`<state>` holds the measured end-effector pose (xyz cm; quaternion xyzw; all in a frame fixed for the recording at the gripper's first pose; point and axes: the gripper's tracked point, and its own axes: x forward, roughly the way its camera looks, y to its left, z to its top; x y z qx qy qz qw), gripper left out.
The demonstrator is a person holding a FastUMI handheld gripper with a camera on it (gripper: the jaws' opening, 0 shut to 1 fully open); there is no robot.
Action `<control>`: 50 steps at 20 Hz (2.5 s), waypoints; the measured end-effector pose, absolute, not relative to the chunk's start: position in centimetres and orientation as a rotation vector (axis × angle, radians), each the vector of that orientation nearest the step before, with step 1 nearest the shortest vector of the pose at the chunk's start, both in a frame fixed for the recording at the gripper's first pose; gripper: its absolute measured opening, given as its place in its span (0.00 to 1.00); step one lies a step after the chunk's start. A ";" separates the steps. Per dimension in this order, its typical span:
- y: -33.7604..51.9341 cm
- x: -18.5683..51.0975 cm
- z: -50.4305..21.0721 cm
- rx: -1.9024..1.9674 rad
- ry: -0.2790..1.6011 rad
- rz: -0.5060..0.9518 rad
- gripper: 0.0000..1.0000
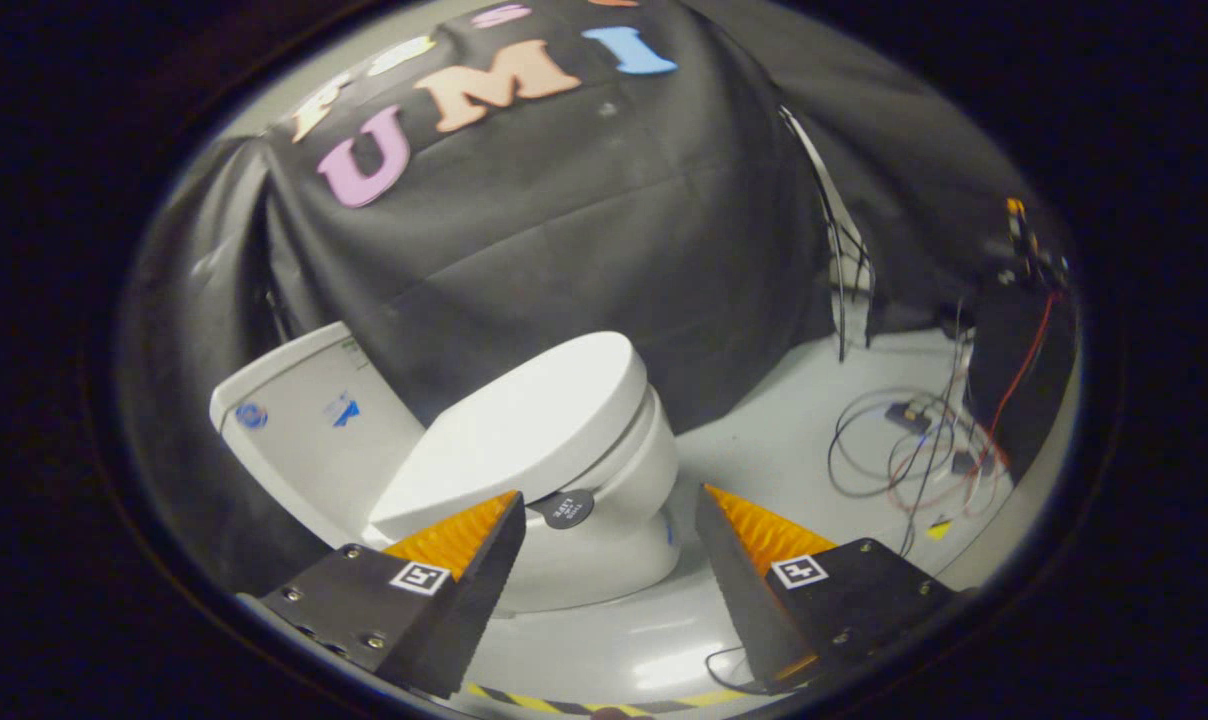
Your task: Open the toilet lid.
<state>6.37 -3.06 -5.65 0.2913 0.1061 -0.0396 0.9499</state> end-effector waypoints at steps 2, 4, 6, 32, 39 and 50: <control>-2.7 7.3 -6.9 0.712 0.256 -0.083 1.00; -2.3 8.0 -7.8 0.819 0.288 -0.083 1.00; -1.9 8.7 -8.5 0.923 0.304 -0.090 1.00; 3.3 14.3 -10.4 1.396 0.379 -0.014 0.31; 4.1 14.4 -7.1 1.390 0.303 0.093 0.01; 5.4 13.4 -1.5 1.227 0.241 0.172 0.01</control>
